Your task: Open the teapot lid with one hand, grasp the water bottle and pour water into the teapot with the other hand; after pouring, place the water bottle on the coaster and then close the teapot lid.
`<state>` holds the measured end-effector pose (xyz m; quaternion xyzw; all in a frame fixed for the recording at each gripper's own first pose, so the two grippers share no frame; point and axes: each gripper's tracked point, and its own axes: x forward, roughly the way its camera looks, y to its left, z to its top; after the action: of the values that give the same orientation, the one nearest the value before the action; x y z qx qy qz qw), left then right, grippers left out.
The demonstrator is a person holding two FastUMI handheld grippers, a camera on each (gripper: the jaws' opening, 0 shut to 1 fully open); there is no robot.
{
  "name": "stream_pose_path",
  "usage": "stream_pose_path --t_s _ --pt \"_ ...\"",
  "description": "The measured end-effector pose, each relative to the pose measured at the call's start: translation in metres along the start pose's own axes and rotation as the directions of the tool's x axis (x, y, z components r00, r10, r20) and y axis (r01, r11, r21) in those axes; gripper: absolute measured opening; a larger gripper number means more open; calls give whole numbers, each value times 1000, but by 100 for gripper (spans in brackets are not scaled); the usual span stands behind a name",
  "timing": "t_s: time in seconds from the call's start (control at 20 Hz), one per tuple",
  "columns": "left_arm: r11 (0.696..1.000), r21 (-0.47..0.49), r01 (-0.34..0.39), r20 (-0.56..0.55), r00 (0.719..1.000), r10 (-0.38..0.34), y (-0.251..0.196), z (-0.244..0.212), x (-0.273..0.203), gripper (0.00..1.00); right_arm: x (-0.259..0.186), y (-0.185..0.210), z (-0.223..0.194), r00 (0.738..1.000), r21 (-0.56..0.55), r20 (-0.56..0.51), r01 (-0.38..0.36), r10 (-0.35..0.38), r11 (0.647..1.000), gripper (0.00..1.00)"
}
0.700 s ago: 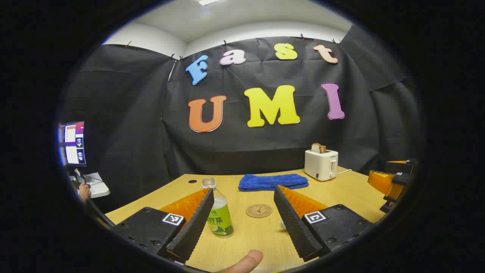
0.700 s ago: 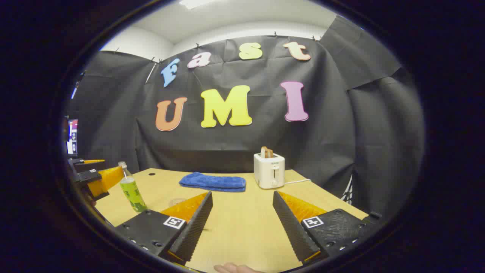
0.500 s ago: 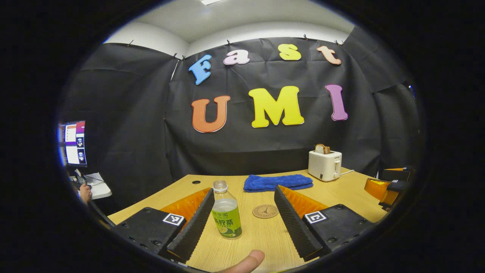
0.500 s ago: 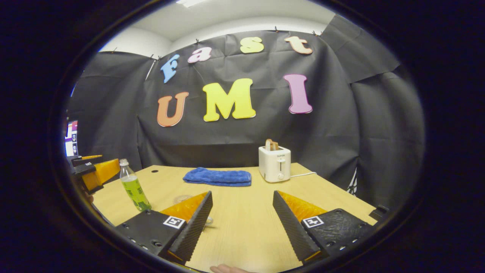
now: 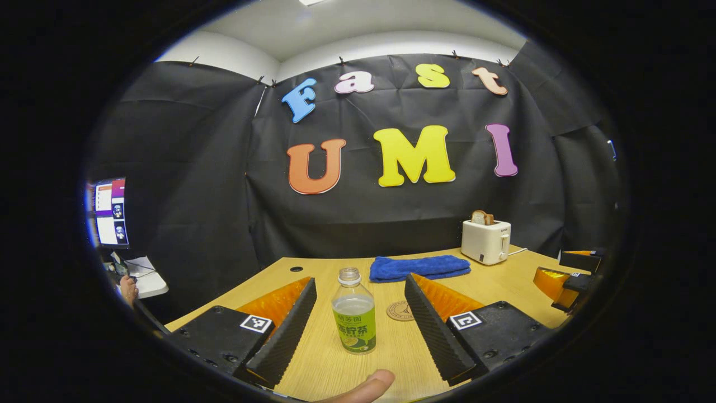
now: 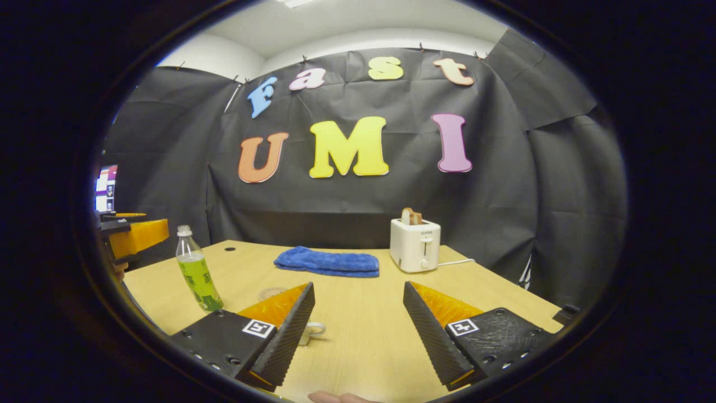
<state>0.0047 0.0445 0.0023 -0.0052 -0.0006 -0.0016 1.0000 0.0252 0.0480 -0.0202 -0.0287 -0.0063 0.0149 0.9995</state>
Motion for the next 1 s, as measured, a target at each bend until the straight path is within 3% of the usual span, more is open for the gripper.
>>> stream_pose_path --t_s 0.05,0.3,0.55,0.7,0.8,0.9,0.95,1.0 --pt "1000 -8 2 -2 1000 -2 2 -1 0 99 4 7 -4 1000 -13 0 -7 7 1000 99" --pt "995 -72 72 -39 996 -75 -6 -8 2 99 27 47 -24 997 0 -9 -74 74 997 96" --pt "993 -94 70 -14 997 -71 10 -3 2 99 59 76 -55 991 -9 -86 -102 101 995 95" --pt "994 -105 42 -31 998 -46 22 -8 5 99 70 91 -68 984 12 -121 -127 128 992 89" --pt "994 -101 30 -40 999 -35 25 -12 9 99 76 94 -72 985 -1 -125 -122 121 993 82" --pt "995 -96 24 -50 998 -29 27 -15 12 99 79 99 -74 984 1 -121 -130 129 992 69" --pt "995 -94 22 -56 998 -28 29 -18 12 99 79 103 -74 983 12 -118 -143 144 990 58" --pt "995 -92 23 -58 998 -29 28 -18 12 99 80 106 -76 980 17 -121 -156 157 988 54"
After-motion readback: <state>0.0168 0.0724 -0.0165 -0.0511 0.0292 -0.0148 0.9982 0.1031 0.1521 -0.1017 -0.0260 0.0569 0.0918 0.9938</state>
